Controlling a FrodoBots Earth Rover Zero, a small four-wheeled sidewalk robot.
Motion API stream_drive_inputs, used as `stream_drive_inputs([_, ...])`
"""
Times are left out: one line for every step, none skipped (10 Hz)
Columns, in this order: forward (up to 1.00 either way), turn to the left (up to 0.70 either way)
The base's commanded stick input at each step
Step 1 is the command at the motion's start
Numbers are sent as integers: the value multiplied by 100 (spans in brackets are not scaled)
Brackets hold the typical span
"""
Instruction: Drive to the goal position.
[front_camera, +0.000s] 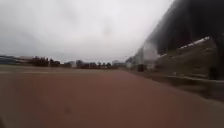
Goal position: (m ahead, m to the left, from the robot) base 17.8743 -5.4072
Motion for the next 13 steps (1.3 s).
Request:
stream_drive_inputs([100,0])
stream_drive_inputs([100,0])
stream_drive_inputs([100,0])
stream_drive_inputs([100,0])
stream_drive_inputs([100,0])
stream_drive_inputs([100,0])
stream_drive_inputs([100,0])
stream_drive_inputs([100,0])
stream_drive_inputs([100,0])
stream_drive_inputs([100,0])
stream_drive_inputs([100,0])
stream_drive_inputs([100,0])
stream_drive_inputs([100,0])
